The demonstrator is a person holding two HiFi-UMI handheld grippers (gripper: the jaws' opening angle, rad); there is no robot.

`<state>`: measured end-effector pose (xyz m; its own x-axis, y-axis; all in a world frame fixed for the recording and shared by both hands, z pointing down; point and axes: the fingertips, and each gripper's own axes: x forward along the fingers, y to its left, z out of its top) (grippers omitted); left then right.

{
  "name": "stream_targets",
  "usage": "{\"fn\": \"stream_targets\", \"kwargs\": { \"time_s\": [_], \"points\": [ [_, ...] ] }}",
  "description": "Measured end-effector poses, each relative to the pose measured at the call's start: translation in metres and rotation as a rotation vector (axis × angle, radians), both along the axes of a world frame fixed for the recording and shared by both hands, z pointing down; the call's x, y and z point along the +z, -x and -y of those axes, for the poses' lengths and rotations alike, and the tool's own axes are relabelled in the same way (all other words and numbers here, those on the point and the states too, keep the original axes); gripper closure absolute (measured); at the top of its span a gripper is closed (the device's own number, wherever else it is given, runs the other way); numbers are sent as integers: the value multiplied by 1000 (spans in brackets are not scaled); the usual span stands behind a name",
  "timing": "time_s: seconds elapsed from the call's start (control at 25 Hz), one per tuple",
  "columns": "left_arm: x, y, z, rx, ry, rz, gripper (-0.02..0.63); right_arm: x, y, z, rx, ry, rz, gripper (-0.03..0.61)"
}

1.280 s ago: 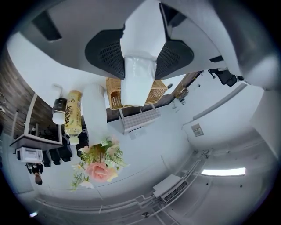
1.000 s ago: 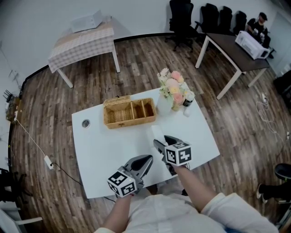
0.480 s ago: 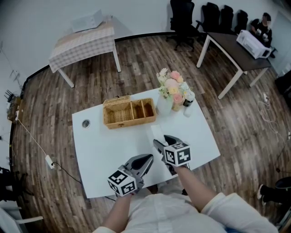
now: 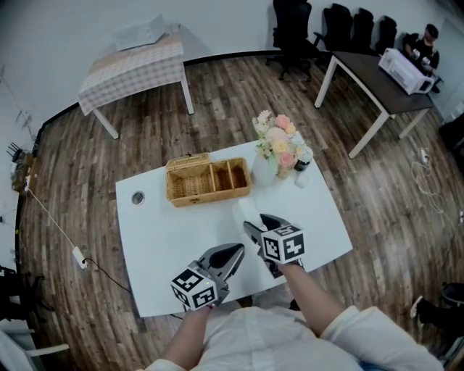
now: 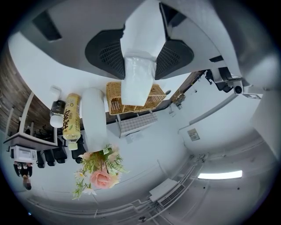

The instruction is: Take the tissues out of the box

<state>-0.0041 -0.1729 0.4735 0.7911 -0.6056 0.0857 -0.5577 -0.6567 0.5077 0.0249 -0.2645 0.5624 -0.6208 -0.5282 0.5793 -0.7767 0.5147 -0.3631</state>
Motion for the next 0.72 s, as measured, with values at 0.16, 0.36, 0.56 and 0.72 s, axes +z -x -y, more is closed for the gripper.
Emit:
{"fn": "stream_targets", "kwargs": {
  "time_s": [0.16, 0.36, 0.56, 0.72],
  "points": [
    [-1, 0, 4, 5, -3, 3, 612, 0, 2, 3, -11, -6, -10, 345],
    [0, -1, 5, 4, 1, 5, 612, -2, 4, 4, -21, -18, -16, 345],
    [0, -1, 5, 8, -3, 5, 612, 0, 4, 4, -21, -16, -27, 345],
    [1, -3, 6, 8, -1, 6, 612, 2, 2, 4, -20, -15, -33, 345]
  ]
}}
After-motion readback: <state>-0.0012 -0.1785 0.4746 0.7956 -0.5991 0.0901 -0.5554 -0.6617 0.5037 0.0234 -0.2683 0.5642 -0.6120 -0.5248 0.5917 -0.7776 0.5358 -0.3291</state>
